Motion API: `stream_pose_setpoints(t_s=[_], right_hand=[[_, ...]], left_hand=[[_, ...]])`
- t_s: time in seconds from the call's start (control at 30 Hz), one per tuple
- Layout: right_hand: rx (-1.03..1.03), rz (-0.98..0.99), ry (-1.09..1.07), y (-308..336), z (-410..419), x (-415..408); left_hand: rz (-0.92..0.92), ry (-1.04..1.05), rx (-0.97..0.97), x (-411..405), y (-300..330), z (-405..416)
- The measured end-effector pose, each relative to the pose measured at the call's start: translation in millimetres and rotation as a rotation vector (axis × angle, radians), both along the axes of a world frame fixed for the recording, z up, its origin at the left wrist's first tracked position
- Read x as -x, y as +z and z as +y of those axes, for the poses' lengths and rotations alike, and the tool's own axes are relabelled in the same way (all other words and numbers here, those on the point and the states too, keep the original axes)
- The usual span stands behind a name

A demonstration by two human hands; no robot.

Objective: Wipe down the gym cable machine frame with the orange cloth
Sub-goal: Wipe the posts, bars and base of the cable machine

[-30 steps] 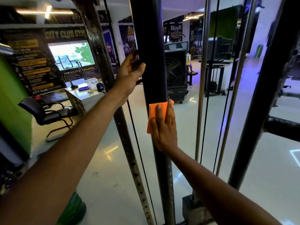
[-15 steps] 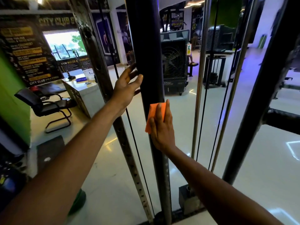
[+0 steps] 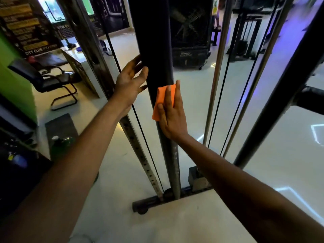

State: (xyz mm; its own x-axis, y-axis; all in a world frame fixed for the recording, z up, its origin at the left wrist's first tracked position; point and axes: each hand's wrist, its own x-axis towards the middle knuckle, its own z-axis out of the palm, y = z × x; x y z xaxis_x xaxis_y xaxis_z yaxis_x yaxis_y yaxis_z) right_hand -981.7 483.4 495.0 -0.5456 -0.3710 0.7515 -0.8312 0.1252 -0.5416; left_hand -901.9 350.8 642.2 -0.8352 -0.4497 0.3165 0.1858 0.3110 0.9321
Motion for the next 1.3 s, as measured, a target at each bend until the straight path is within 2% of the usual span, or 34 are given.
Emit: stream_pose_setpoints(t_s=[0.07,0.13,0.27,0.33,0.53,0.7,0.77,0.87,0.97,1.13,1.3], right_hand=[[0.028,0.066,-0.016,24.6,-5.4,11.7],[0.025,0.083,-0.027,22.0,-5.9,15.8],[-0.107,0.052,0.037,-42.2,12.8,8.0],[-0.15,0.052,0.077,-54.5,21.4,12.5],[-0.077,-0.006,0.018,-2.2,8.4,24.1],[-0.242,-0.003,0.09,-70.0,34.8,4.4],[-0.226,-0.033,0.095,-73.5,35.5,1.4],[-0.124,-0.059,0.043,-45.5,20.8,3.7],[-0.126,-0.021,-0.001,-54.7,15.0,9.3],[-0.308,0.035,0.119,-134.3,40.8,5.5],[-0.183,0.121,0.054,-99.9,23.2,37.9]], left_hand=[[-0.021,0.01,0.004,-0.6,-9.0,2.3],[-0.036,0.022,0.006,-1.3,-18.4,2.9],[-0.067,0.04,-0.026,-0.3,-34.0,4.5],[-0.089,0.051,-0.027,-1.5,-40.8,5.2],[-0.11,0.062,-0.032,-5.0,-50.1,12.5],[-0.101,0.046,-0.075,-4.3,-60.6,14.1],[-0.093,0.04,-0.097,-4.7,-68.6,13.9],[-0.086,0.015,-0.098,-3.2,-79.2,9.7],[-0.065,-0.004,-0.083,-0.6,-99.3,2.2],[-0.049,-0.027,-0.083,1.4,-145.9,0.1],[-0.01,-0.038,-0.093,1.7,-190.9,0.4]])
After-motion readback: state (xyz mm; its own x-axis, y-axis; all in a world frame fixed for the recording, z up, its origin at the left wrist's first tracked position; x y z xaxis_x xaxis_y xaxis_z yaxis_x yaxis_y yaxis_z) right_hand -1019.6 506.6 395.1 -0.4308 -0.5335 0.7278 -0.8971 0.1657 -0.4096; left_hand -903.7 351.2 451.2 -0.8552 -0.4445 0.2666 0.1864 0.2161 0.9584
